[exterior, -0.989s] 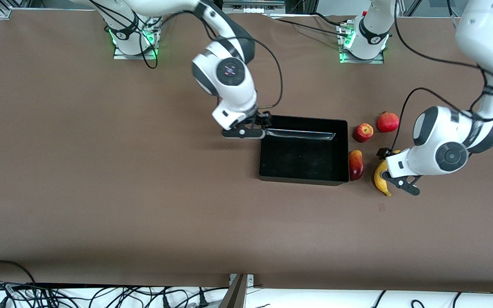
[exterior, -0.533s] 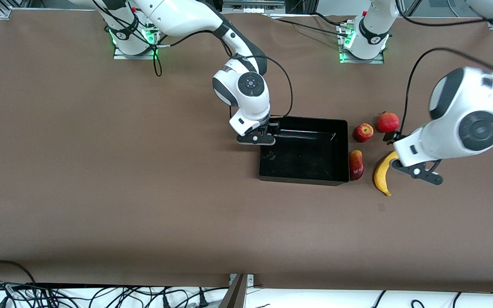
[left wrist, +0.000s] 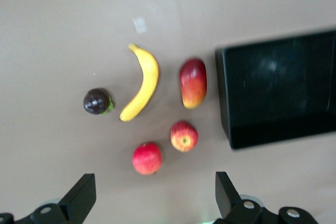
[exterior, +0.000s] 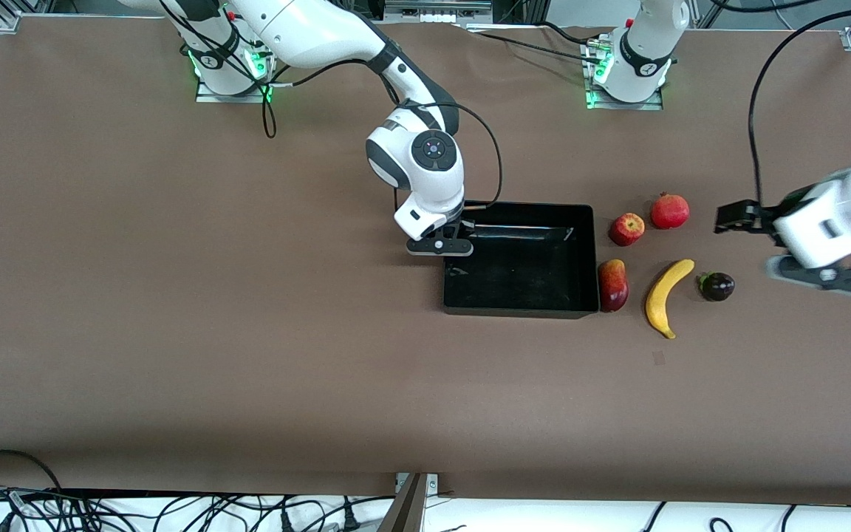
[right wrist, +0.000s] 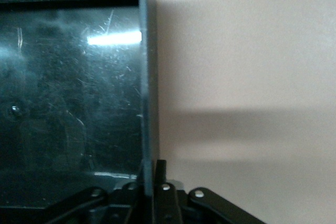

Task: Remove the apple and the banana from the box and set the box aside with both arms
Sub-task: 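Grip the box rim with the right gripper and drag it away from the fruits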

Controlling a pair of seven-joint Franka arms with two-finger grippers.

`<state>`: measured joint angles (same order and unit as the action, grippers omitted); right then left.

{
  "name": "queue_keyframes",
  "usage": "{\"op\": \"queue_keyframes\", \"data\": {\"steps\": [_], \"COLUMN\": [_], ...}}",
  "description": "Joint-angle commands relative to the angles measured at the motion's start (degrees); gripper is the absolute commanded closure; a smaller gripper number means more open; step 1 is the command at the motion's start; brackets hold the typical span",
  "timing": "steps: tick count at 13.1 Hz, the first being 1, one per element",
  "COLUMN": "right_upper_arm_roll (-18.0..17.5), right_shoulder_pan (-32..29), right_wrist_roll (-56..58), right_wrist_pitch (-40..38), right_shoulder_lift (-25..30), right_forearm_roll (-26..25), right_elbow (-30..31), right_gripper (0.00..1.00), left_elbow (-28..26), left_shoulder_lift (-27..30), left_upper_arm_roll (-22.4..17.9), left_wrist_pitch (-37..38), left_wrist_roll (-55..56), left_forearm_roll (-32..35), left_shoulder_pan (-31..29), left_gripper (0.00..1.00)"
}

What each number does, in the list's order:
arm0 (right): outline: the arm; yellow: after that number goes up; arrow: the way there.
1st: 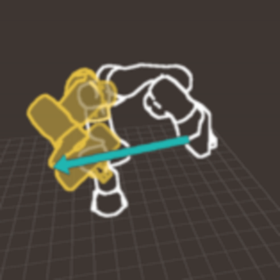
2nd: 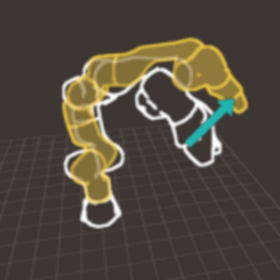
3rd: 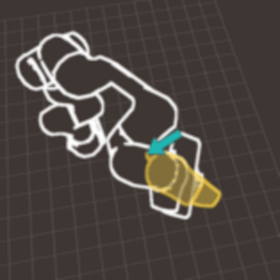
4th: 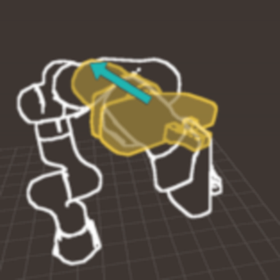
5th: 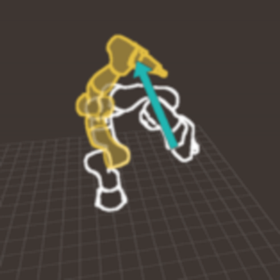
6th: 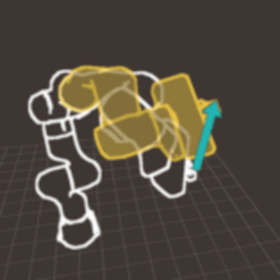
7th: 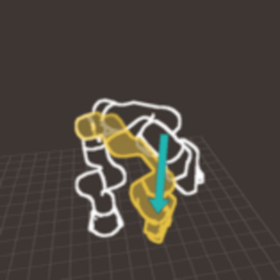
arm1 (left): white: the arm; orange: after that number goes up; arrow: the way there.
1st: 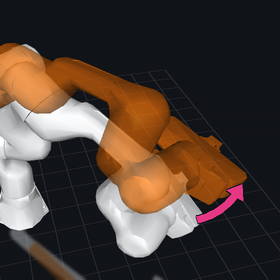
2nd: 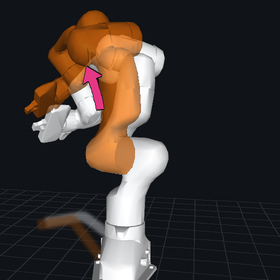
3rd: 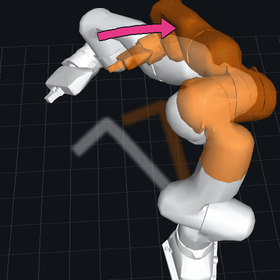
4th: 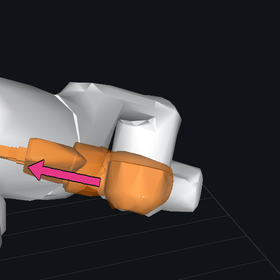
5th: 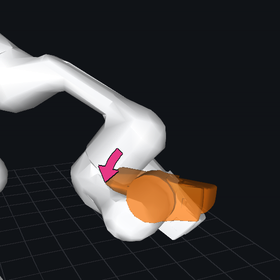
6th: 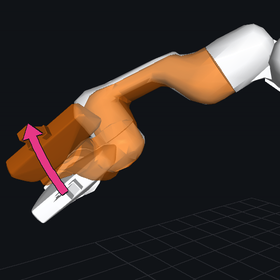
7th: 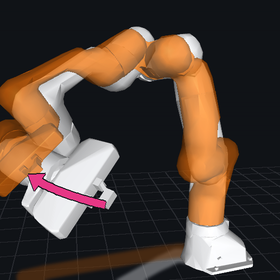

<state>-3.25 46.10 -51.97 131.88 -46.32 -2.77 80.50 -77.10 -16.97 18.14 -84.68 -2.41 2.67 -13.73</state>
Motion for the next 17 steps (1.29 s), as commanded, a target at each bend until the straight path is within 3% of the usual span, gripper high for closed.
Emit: {"op": "queue_keyframes", "data": {"steps": [1, 3, 4, 6, 8, 14, 17], "right_upper_arm_roll": [0.6, 0.5, 0.4, 0.6, 0.6, 1.4, 8.8], "right_shoulder_pan": [-1.2, -5.5, -8.0, -12.8, -18.9, -38.3, -39.3], "right_wrist_roll": [2.8, 9.7, 14.1, 24.0, 33.4, 56.1, 64.8], "right_wrist_pitch": [-0.6, -4.8, -8.4, -15.1, -17.2, -12.7, -2.7], "right_shoulder_lift": [0.7, 3.7, 5.6, 9.9, 14.9, 30.2, 31.5], "right_forearm_roll": [-0.7, 0.0, 0.1, 1.7, 2.2, 2.2, 2.2], "right_elbow": [-1.3, -1.1, -1.1, -0.3, 4.3, 26.1, 35.2], "right_gripper": [1.0, 1.0, 1.0, 1.0, 1.0, 1.0, 1.0], "left_elbow": [-10.1, -16.1, -20.2, -22.7, -22.0, -21.0, -21.0], "left_shoulder_lift": [9.5, 13.6, 16.2, 17.7, 17.5, 17.2, 17.2], "left_upper_arm_roll": [-11.3, -17.1, -19.2, -19.4, -19.0, -18.8, -18.8], "left_wrist_pitch": [-6.6, -9.3, -14.8, -17.4, -16.3, -14.7, -14.6], "left_wrist_roll": [3.0, 5.2, 4.5, 5.1, 4.4, 5.0, 5.1], "left_forearm_roll": [-3.6, -3.8, -3.7, -3.6, -3.0, -3.1, -3.1], "left_shoulder_pan": [8.2, 13.7, 15.4, 15.7, 15.5, 15.6, 15.6], "left_gripper": [0.0, 0.0, 0.0, 0.0, 0.0, 0.0, 0.0]}}
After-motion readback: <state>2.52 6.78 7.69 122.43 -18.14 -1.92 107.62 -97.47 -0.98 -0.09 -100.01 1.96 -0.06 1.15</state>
